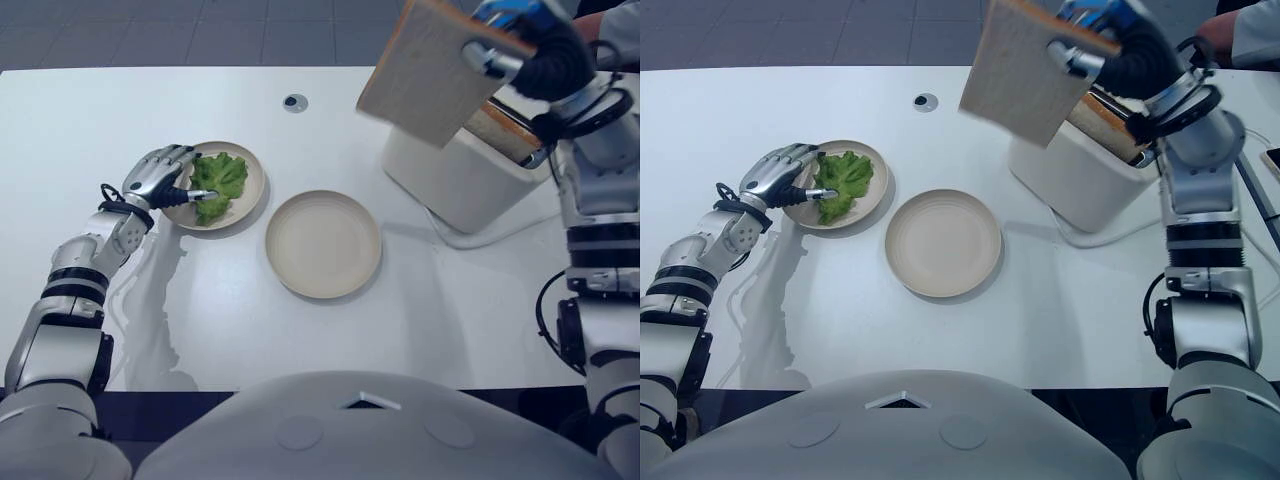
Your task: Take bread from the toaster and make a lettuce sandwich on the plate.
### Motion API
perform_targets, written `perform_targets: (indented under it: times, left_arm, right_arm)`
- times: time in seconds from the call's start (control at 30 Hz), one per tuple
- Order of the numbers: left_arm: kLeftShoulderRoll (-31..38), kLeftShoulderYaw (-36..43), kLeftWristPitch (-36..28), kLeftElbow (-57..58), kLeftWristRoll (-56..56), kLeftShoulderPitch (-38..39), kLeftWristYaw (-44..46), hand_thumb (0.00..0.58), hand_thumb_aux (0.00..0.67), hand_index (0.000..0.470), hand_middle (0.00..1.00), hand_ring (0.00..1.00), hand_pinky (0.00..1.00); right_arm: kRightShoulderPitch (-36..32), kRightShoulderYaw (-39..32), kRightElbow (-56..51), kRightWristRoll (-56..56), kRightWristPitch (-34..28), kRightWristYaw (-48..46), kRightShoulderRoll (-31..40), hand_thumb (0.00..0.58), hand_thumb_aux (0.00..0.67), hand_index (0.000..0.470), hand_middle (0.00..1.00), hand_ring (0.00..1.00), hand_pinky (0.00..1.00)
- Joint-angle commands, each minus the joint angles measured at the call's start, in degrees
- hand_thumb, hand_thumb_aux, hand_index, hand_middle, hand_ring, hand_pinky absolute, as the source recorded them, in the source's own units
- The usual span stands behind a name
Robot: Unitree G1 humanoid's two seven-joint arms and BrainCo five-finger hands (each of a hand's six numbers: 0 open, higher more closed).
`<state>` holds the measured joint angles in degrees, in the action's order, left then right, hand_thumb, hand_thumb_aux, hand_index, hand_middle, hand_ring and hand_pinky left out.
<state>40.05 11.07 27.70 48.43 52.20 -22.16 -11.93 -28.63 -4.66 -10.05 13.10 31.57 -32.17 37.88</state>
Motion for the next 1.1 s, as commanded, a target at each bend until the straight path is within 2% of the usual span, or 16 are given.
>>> perform_targets:
  times: [0.03, 0.07, 0.1, 0.13, 0.17, 0.27, 0.4, 0.43, 0.47, 0.5, 0.6, 0.83, 0.97, 1.1]
  left_arm:
    - [-0.13, 3.38, -1.28, 2.27, -0.69, -1.75, 0.62, 0.000, 0.000, 0.000, 0.00, 0.00, 0.00]
    - [-0.16, 4.05, -1.38, 2.45, -0.90, -2.01, 0.58, 0.000, 0.000, 0.000, 0.00, 0.00, 0.00]
    - [-0.14, 4.70, -1.31, 2.38, -0.91, -2.31, 0.17, 0.334, 0.234, 0.164, 0.00, 0.00, 0.00]
    - [-0.06, 5.33, -1.01, 2.04, -1.01, -2.55, -0.22, 0.567, 0.570, 0.400, 0.00, 0.00, 0.00]
    - [0.07, 6.00, -0.61, 1.47, -0.96, -2.87, -1.04, 0.580, 0.670, 0.470, 0.00, 0.00, 0.00]
    - [0.49, 7.25, 1.36, -1.06, -1.61, -3.14, -3.11, 0.580, 0.670, 0.470, 0.00, 0.00, 0.00]
    - [1.22, 7.45, 4.91, -4.65, -3.20, -2.80, -5.15, 0.580, 0.670, 0.470, 0.00, 0.00, 0.00]
    - [1.33, 7.29, 5.91, -5.54, -3.77, -2.52, -5.45, 0.580, 0.670, 0.470, 0.00, 0.00, 0.00]
    - [1.34, 7.14, 7.05, -6.46, -4.45, -2.26, -5.80, 0.580, 0.670, 0.470, 0.00, 0.00, 0.00]
    - [1.22, 7.03, 8.36, -7.28, -5.27, -2.03, -5.97, 0.580, 0.670, 0.470, 0.00, 0.00, 0.00]
    - [0.55, 6.57, 13.63, -8.95, -9.32, -1.30, -5.04, 0.580, 0.670, 0.470, 0.00, 0.00, 0.00]
    - [-0.83, 7.89, 22.49, -11.56, -17.47, 1.17, 2.49, 0.580, 0.670, 0.470, 0.00, 0.00, 0.00]
    - [-3.54, 9.94, 24.27, -13.12, -19.00, 2.10, 7.43, 0.580, 0.670, 0.470, 0.00, 0.00, 0.00]
    - [-7.21, 12.23, 24.93, -13.82, -17.87, 2.00, 9.89, 0.580, 0.670, 0.470, 0.00, 0.00, 0.00]
  right_arm:
    - [3.42, -10.90, -3.82, -0.09, -2.95, -12.16, -7.24, 0.580, 0.670, 0.470, 1.00, 1.00, 1.00]
    - [3.26, -12.54, -6.15, -1.01, -3.30, -14.38, -8.71, 0.580, 0.670, 0.470, 1.00, 1.00, 1.00]
    - [2.92, -14.04, -8.78, -2.33, -3.27, -16.22, -9.92, 0.580, 0.670, 0.470, 1.00, 1.00, 1.00]
    - [2.51, -15.06, -11.37, -3.64, -3.09, -17.55, -10.94, 0.580, 0.670, 0.470, 1.00, 1.00, 1.00]
    - [1.84, -15.93, -14.34, -5.35, -2.80, -18.41, -11.86, 0.580, 0.670, 0.470, 1.00, 1.00, 1.00]
    - [0.35, -17.20, -21.08, -9.19, -1.30, -19.50, -14.06, 0.580, 0.670, 0.470, 1.00, 1.00, 1.00]
    - [0.04, -16.87, -24.86, -11.49, 0.40, -19.65, -15.61, 0.580, 0.670, 0.470, 0.98, 0.98, 0.98]
    - [0.03, -16.66, -25.12, -11.97, 0.59, -19.53, -15.65, 0.559, 0.544, 0.382, 0.80, 0.80, 0.80]
    - [0.07, -16.53, -25.29, -12.74, 0.92, -19.31, -15.46, 0.496, 0.415, 0.291, 0.57, 0.57, 0.57]
    - [0.19, -16.50, -25.27, -13.73, 1.36, -18.89, -15.09, 0.000, 0.000, 0.000, 0.02, 0.02, 0.02]
    - [0.12, -15.79, -24.86, -17.46, 4.47, -15.59, -13.80, 0.000, 0.000, 0.000, 0.00, 0.00, 0.00]
    - [-4.10, -8.82, -24.40, -25.28, 7.29, 2.95, -13.30, 0.000, 0.000, 0.000, 0.00, 0.00, 0.00]
    - [-5.11, -5.26, -23.42, -24.18, 6.31, 8.32, -14.05, 0.000, 0.000, 0.000, 0.00, 0.00, 0.00]
    - [-5.10, -2.92, -20.96, -21.43, 5.44, 9.67, -14.63, 0.000, 0.000, 0.000, 0.00, 0.00, 0.00]
